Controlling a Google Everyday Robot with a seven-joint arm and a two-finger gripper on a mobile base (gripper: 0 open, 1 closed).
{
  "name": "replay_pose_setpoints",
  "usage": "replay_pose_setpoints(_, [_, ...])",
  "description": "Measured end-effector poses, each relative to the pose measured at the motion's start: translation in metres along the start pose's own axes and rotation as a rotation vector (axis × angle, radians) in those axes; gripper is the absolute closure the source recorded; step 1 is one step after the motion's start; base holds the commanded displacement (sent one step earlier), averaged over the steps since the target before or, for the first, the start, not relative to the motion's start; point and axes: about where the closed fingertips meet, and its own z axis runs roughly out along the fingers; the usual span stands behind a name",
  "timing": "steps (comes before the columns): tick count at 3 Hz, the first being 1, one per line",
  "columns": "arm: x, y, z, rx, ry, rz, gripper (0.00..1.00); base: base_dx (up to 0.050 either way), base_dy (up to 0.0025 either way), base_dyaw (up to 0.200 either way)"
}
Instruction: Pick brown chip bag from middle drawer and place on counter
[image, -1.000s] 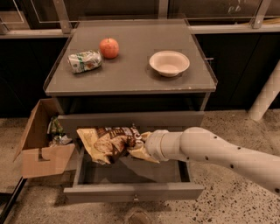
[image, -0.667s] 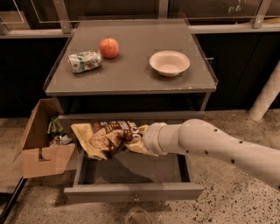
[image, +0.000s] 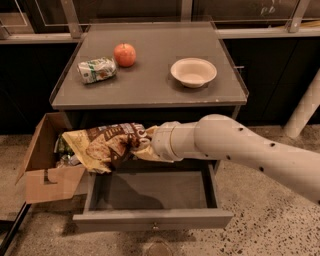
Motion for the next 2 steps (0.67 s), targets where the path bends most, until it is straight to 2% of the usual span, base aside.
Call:
replay_pose_setpoints(1, [-0.035,-0.005,-0.007,0.009,0.011,-0.063,1.00,0.000,0.00000,0.000])
replay_pose_setpoints(2, [-0.060,-0.011,-0.014,0.023,0.025,-0.107,1.00,0.000,0.00000,0.000])
